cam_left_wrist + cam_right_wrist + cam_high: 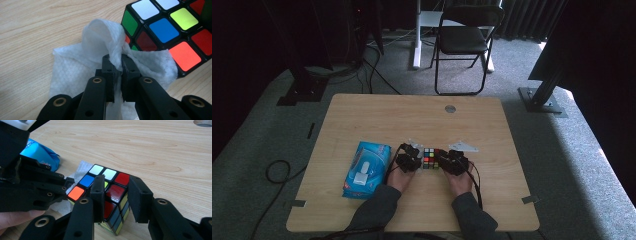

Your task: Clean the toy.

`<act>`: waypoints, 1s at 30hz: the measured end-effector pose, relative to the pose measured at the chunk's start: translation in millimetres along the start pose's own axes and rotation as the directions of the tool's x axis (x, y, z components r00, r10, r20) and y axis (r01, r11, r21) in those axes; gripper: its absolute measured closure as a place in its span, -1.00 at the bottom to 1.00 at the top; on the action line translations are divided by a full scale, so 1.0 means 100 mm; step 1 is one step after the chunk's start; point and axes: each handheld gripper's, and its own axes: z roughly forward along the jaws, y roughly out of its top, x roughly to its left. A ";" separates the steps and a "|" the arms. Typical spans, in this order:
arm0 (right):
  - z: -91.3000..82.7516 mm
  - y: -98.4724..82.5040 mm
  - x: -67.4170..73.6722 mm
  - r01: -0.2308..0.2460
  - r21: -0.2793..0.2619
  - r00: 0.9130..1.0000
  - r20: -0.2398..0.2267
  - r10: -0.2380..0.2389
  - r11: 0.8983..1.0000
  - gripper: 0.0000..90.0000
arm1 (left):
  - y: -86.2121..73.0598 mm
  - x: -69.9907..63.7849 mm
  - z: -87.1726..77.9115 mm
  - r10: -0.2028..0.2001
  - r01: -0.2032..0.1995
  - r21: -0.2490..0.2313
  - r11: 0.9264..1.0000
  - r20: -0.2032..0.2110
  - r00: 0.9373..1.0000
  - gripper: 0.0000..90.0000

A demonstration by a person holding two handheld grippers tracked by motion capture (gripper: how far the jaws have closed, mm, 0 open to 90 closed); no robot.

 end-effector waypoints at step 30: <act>0.00 -0.01 -0.01 -0.006 -0.005 1.000 -0.005 0.006 1.000 0.50 | 0.04 0.01 -0.31 -0.010 0.015 -0.091 0.996 0.052 0.999 0.82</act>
